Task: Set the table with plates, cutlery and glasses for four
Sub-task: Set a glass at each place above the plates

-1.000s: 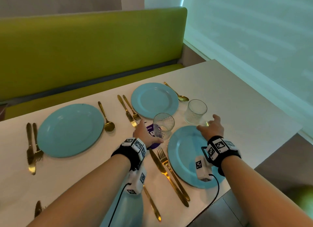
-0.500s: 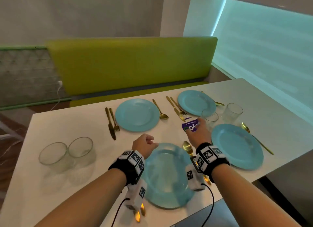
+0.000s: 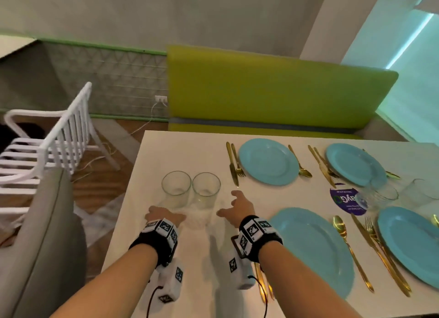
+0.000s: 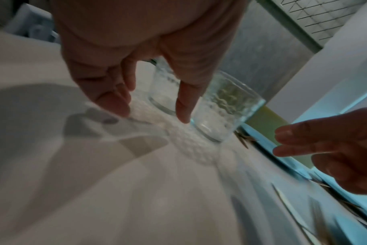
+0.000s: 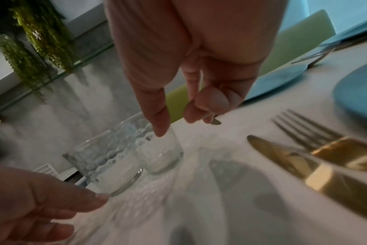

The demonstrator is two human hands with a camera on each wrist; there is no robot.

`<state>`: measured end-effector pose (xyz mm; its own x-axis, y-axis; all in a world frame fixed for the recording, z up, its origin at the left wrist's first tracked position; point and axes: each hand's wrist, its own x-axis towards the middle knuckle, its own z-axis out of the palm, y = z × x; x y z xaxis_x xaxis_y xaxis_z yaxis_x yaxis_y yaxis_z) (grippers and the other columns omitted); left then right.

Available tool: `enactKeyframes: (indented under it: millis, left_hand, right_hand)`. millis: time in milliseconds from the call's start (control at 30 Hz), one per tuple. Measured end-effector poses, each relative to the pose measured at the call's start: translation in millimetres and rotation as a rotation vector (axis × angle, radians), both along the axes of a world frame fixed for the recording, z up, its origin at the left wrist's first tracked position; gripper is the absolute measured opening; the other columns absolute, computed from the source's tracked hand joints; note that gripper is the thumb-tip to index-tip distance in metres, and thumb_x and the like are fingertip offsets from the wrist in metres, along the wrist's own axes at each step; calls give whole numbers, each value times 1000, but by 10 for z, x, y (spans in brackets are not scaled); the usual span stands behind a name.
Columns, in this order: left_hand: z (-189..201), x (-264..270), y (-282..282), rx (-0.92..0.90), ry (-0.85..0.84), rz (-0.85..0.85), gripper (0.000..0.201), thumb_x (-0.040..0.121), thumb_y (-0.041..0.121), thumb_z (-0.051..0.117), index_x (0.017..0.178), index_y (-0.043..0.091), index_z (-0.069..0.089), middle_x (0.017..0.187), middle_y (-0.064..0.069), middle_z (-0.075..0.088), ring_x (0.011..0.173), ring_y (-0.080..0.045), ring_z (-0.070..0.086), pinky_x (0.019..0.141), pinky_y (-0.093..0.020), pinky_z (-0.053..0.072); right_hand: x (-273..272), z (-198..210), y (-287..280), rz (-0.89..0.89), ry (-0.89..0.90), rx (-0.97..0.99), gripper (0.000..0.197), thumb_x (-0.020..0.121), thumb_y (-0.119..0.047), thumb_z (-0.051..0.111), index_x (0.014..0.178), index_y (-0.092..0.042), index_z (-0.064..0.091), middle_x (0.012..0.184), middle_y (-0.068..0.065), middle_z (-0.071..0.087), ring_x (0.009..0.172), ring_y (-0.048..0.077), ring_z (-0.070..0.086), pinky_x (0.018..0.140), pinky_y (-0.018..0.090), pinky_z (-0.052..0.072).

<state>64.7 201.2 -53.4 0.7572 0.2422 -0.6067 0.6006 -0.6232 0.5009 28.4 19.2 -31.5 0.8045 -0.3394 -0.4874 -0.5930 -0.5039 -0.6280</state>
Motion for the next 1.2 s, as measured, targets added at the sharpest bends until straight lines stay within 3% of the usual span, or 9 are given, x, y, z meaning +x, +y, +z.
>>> enactKeyframes:
  millis: [100, 233, 400, 567, 700, 900, 1000, 1200]
  left_hand:
    - [-104, 170, 136, -111, -136, 105, 100, 67, 23, 84, 143, 1, 23, 146, -19, 36, 132, -35, 41, 106, -40, 38]
    - [-233, 300, 136, -207, -192, 7, 111, 62, 19, 86, 148, 8, 17, 148, -14, 38, 135, -29, 40, 110, -38, 36]
    - [-246, 347, 93, -241, -345, -45, 103, 58, 20, 89, 143, 14, 31, 144, -8, 44, 133, -26, 43, 106, -31, 36]
    - [-258, 346, 82, -265, -362, -60, 94, 61, 16, 87, 140, 14, 36, 142, -6, 48, 132, -23, 45, 104, -27, 36]
    - [-225, 346, 48, -259, -369, -50, 85, 64, 12, 83, 137, 14, 41, 139, -6, 52, 128, -25, 49, 101, -27, 39]
    - [-96, 341, -264, -300, -381, -143, 85, 63, 14, 84, 137, 15, 41, 138, -5, 52, 127, -25, 50, 102, -29, 38]
    - [-3, 305, -587, -330, -379, -209, 86, 64, 15, 84, 137, 15, 41, 139, -5, 52, 126, -26, 50, 103, -30, 38]
    - [190, 233, -1329, -370, -365, -340, 86, 63, 19, 86, 137, 16, 41, 136, -5, 54, 126, -25, 51, 103, -27, 37]
  right_hand:
    - [144, -68, 145, 8, -11, 34, 89, 74, -26, 78, 145, -18, 25, 144, 9, 42, 130, 25, 45, 106, 36, 41]
    - [269, -138, 251, -17, -70, 44, 92, 71, -21, 79, 145, -16, 25, 143, 6, 45, 130, 24, 45, 104, 31, 39]
    - [347, -211, 314, -16, -124, 34, 90, 68, -23, 81, 141, -18, 30, 138, 4, 48, 127, 24, 47, 101, 28, 40]
    - [379, -310, 349, -68, -146, 62, 83, 66, -23, 82, 136, -19, 37, 136, 2, 51, 125, 21, 49, 99, 26, 41]
    - [327, -245, 292, -115, -149, 72, 77, 67, -25, 81, 132, -19, 41, 132, 1, 53, 121, 21, 52, 90, 22, 42]
    - [144, 0, -169, -231, -175, 21, 75, 64, -29, 83, 128, -20, 46, 125, 1, 57, 115, 20, 55, 90, 24, 43]
    - [21, 120, -553, -310, -181, -21, 75, 63, -30, 84, 128, -19, 47, 124, 3, 57, 113, 20, 56, 87, 24, 44]
    - [-186, 227, -1476, -464, -154, -118, 74, 64, -32, 82, 127, -15, 46, 124, 9, 58, 115, 26, 54, 93, 30, 44]
